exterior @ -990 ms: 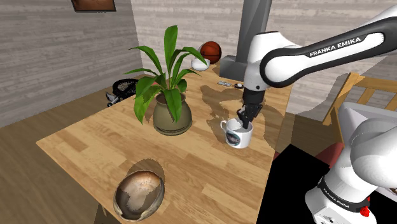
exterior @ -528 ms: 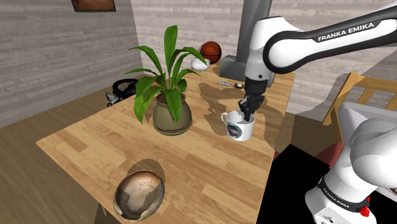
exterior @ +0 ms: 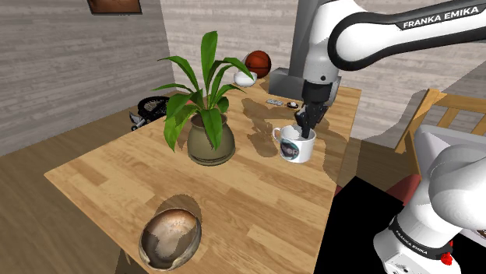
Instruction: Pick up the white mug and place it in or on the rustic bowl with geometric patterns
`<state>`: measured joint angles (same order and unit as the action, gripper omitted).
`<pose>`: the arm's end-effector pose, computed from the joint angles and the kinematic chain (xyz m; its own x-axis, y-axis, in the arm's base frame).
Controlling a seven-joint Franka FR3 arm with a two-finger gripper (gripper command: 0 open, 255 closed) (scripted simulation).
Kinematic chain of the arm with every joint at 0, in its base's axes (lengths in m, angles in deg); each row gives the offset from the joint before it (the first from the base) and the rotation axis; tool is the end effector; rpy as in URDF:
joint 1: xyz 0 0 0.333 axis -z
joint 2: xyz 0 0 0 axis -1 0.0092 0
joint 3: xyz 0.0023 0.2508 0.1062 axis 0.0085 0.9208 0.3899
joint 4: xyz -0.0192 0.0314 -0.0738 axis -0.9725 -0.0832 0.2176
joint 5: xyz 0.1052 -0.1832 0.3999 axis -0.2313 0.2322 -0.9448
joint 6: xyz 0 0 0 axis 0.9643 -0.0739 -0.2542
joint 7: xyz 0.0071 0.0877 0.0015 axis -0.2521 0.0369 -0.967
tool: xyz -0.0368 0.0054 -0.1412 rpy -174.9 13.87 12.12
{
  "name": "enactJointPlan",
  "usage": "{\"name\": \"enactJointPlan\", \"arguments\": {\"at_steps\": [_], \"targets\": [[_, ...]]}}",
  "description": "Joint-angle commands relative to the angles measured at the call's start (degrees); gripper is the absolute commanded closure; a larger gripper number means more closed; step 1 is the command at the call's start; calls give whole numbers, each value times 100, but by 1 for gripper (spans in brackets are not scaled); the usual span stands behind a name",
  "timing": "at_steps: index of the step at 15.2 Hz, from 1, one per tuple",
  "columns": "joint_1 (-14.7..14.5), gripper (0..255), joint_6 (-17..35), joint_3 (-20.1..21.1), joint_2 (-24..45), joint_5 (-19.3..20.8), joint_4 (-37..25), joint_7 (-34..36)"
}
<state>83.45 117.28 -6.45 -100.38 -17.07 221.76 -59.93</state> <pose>0.4387 0.1147 0.4012 0.9963 -0.0739 -0.0435 -0.0761 -0.9958 -0.0516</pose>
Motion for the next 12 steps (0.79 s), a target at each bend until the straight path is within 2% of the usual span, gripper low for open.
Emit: {"name": "enactJointPlan", "arguments": {"at_steps": [1, 4, 12], "targets": [[2, 255, -184, -7, -8, 10, -175, 19], [7, 255, -374, -19, -20, 22, -354, 31], [-302, 255, -203, 836, 929, -257, -1253, 1095]]}}
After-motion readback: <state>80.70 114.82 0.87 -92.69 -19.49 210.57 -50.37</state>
